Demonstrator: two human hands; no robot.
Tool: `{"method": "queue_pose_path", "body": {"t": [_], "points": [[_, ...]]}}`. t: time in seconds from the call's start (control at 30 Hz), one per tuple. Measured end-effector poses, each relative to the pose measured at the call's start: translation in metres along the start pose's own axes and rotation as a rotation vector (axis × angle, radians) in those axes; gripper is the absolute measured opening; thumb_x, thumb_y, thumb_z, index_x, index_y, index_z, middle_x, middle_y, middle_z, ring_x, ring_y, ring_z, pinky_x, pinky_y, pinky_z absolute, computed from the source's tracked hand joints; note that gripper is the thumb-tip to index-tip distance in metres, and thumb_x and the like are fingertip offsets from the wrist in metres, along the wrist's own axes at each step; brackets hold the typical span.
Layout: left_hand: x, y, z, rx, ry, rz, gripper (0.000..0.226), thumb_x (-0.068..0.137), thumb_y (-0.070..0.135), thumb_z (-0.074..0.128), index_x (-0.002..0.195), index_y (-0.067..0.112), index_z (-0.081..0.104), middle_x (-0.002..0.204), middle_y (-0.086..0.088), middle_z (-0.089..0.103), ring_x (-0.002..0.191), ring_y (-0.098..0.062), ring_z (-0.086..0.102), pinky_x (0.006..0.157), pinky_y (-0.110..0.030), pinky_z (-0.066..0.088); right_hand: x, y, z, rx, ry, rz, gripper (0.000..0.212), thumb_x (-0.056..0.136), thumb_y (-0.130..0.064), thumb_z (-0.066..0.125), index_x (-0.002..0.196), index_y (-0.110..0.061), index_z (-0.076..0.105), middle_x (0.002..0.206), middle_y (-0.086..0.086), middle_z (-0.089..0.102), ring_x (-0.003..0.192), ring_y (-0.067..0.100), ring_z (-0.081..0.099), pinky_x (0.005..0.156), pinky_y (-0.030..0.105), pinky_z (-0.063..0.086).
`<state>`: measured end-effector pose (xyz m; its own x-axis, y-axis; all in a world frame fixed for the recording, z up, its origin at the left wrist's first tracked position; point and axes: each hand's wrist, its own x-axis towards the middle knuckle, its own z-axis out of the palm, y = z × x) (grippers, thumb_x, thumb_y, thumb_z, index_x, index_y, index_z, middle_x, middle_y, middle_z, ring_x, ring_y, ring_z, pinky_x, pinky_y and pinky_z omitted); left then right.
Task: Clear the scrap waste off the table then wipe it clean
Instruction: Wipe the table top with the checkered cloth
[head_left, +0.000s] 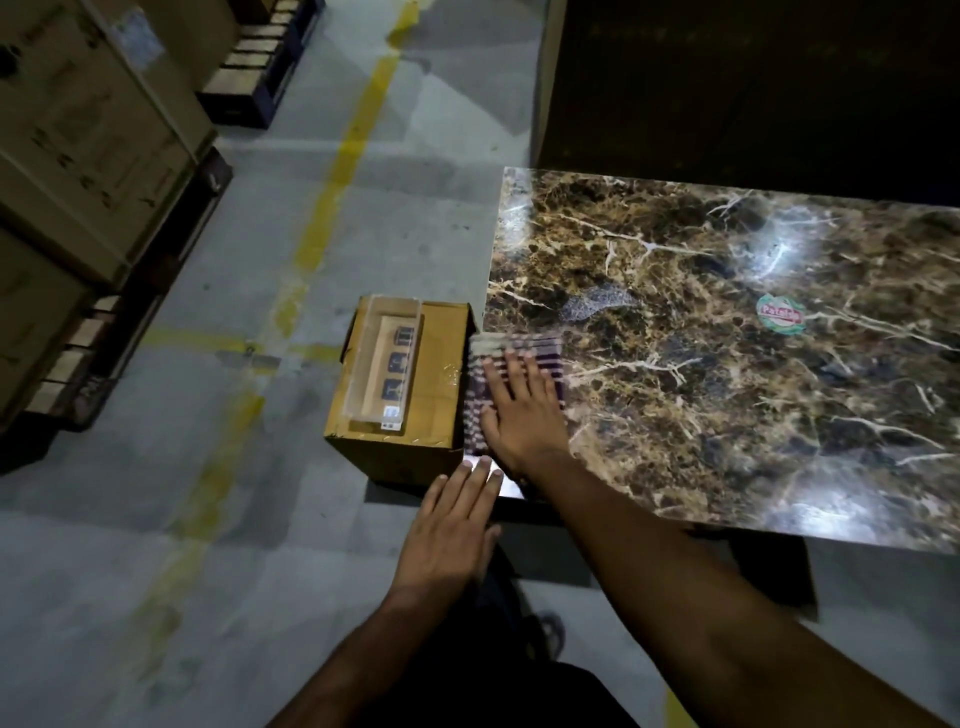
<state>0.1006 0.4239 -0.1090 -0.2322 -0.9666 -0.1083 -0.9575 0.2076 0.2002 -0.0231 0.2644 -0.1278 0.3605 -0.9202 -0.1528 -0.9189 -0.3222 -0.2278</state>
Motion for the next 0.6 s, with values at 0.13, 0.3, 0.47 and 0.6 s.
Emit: {"method": "queue_pose_path", "body": {"t": [0.13, 0.3, 0.47, 0.6], "points": [[-0.010, -0.001, -0.006, -0.024, -0.033, -0.009, 0.059, 0.100, 0.047, 0.033, 0.155, 0.025, 0.033, 0.163, -0.003, 0.032, 0.152, -0.021, 0.025, 0.123, -0.046, 0.025, -0.052, 0.021, 0.007, -0.023, -0.038, -0.095, 0.069, 0.100, -0.050, 0.026, 0.162, -0.029, 0.005, 0.170, 0.007, -0.001, 0.157, 0.027, -0.007, 0.127, 0.047, 0.001], [-0.013, 0.000, -0.013, -0.027, -0.036, -0.066, 0.063, 0.101, 0.048, 0.029, 0.157, 0.019, 0.029, 0.165, -0.003, 0.029, 0.153, -0.020, 0.023, 0.123, -0.042, 0.018, -0.033, 0.015, 0.001, -0.006, -0.002, 0.090, 0.070, 0.100, -0.049, 0.024, 0.162, -0.025, 0.002, 0.170, 0.011, -0.003, 0.156, 0.031, -0.007, 0.126, 0.051, 0.003], [-0.005, 0.003, -0.019, -0.027, -0.040, -0.111, 0.069, 0.098, 0.053, 0.026, 0.158, 0.018, 0.028, 0.164, -0.004, 0.029, 0.152, -0.021, 0.024, 0.123, -0.043, 0.022, -0.074, -0.005, 0.014, 0.016, -0.021, -0.103, 0.067, 0.101, -0.046, 0.030, 0.162, -0.027, 0.011, 0.171, 0.008, 0.003, 0.157, 0.029, -0.005, 0.126, 0.050, 0.006], [0.001, 0.003, -0.019, -0.067, -0.015, -0.165, 0.070, 0.099, 0.056, 0.023, 0.158, 0.018, 0.023, 0.167, -0.003, 0.021, 0.154, -0.021, 0.018, 0.124, -0.041, 0.018, -0.079, 0.019, 0.009, 0.015, -0.004, 0.026, 0.071, 0.095, -0.049, 0.021, 0.162, -0.026, 0.013, 0.170, 0.008, 0.006, 0.157, 0.029, -0.002, 0.126, 0.050, 0.006]]}}
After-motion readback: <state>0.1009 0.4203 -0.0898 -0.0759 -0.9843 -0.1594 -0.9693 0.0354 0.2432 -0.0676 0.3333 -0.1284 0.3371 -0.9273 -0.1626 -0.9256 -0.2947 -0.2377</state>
